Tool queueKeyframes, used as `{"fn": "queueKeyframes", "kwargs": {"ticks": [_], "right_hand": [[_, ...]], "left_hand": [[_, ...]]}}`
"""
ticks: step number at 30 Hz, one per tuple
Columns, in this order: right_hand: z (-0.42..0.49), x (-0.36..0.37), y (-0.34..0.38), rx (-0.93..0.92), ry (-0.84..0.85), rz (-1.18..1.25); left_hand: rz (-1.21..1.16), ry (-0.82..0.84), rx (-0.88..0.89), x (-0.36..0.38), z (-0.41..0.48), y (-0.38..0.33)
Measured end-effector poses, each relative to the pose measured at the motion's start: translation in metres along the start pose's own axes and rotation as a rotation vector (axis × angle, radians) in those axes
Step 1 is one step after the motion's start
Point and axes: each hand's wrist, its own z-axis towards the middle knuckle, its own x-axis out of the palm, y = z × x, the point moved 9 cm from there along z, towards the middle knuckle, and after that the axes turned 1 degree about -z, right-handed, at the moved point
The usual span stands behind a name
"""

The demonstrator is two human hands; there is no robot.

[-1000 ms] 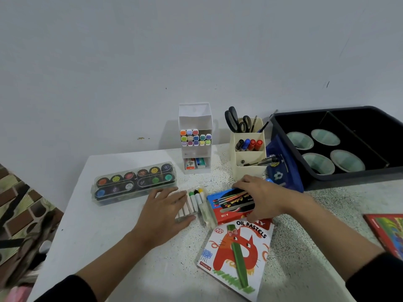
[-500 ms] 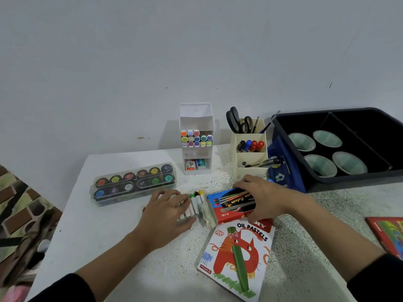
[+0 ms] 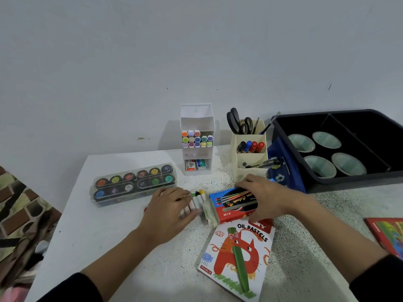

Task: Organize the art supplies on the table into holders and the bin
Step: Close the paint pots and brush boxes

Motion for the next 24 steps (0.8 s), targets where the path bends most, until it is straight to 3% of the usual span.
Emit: {"fn": "queueKeyframes", "kwargs": {"ticks": [6, 10, 16, 24], "right_hand": [[-0.003, -0.001, -0.006, 0.016, 0.001, -0.006], [-0.003, -0.001, -0.010, 0.020, -0.025, 0.002], [0.000, 0.004, -0.010, 0.017, -0.037, -0.019], [0.016, 0.010, -0.002, 0.019, -0.049, -0.082]], "left_hand": [[0.036, 0.307, -0.053, 0.020, 0.004, -0.001], [0.171, 0.202, 0.046, 0.026, -0.002, -0.003], [0.148, 0.089, 0.105, 0.020, -0.009, 0.000], [0.095, 0.028, 0.032, 0.004, -0.017, 0.013]]}}
